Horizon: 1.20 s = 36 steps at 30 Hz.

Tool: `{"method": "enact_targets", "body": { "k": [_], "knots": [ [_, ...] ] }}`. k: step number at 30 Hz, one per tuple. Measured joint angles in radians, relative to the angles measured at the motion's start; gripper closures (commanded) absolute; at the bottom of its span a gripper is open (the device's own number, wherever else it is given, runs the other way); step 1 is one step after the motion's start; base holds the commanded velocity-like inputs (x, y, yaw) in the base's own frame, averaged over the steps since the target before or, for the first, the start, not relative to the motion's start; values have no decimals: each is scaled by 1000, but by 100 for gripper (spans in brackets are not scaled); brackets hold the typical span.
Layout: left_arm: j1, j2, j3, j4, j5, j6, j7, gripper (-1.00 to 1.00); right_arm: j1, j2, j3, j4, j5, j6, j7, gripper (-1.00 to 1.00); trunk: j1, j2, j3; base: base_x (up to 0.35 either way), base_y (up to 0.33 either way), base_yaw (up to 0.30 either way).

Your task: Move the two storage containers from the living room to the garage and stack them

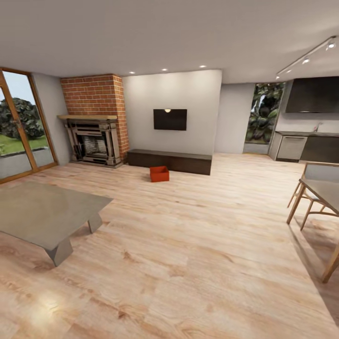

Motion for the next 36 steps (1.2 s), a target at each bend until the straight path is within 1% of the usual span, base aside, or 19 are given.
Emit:
{"method": "enact_targets", "body": {
  "k": [15, 31, 36],
  "knots": [
    [0, -2, 0, 0, 0, 0, 0, -100, 1, -8, 7, 0, 10, -3, 1, -100, 0, 0, 0, 322, -75, 12],
    [0, -1, 0, 1, 0, 1, 0, -100, 0, -2, 4, 0, 7, -4, 1, -100, 0, 0, 0, 320, -104, 0],
    [0, -1, 1, 1, 0, 13, 0, -100, 1, -3, 5, 0, 8, -4, 0, -100, 0, 0, 0, 320, -121, 0]
  ]
}}
